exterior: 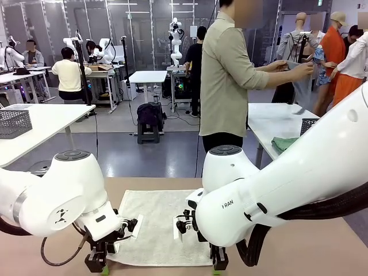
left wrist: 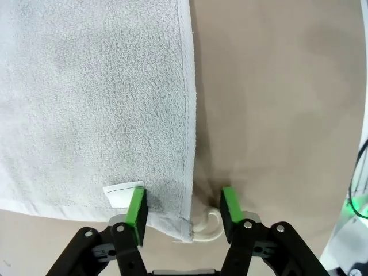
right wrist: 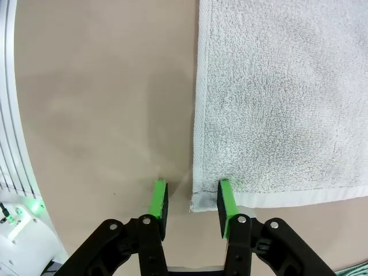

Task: Fold the towels and place them in the basket.
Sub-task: When a person lays out a Towel with hook on the table, fold it in half twice.

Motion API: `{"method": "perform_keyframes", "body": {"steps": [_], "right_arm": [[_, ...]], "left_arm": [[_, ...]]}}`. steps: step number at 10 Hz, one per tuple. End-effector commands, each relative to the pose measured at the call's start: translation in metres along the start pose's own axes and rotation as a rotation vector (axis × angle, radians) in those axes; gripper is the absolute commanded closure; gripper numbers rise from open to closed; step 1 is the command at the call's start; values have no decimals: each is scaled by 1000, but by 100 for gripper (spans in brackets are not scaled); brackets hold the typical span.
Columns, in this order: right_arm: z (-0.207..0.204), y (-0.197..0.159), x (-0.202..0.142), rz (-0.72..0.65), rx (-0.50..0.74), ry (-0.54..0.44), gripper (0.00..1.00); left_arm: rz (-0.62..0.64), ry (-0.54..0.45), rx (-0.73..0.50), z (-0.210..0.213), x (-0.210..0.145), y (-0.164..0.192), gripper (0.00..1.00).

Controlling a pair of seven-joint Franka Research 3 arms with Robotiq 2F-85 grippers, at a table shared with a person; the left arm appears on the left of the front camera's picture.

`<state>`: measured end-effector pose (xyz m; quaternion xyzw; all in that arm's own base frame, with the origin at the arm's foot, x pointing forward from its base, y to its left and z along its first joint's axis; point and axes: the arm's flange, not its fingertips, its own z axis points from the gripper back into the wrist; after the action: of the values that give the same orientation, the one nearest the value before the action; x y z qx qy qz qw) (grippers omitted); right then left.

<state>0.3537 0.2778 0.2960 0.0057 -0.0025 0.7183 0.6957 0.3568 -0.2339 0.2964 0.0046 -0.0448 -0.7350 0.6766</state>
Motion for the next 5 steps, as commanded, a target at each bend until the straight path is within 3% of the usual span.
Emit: {"method": "perform_keyframes", "body": {"steps": [1,2,5], "right_arm": [[-4,0,1,-23,-21,6,60],[-4,0,0,-29,-30,6,73],[-3,0,-1,-33,-43,11,73]], "left_arm": [[-12,22,24,-9,-20,-36,52],[-13,15,19,-8,-19,-35,59],[-12,13,28,-7,-17,-34,55]]}}
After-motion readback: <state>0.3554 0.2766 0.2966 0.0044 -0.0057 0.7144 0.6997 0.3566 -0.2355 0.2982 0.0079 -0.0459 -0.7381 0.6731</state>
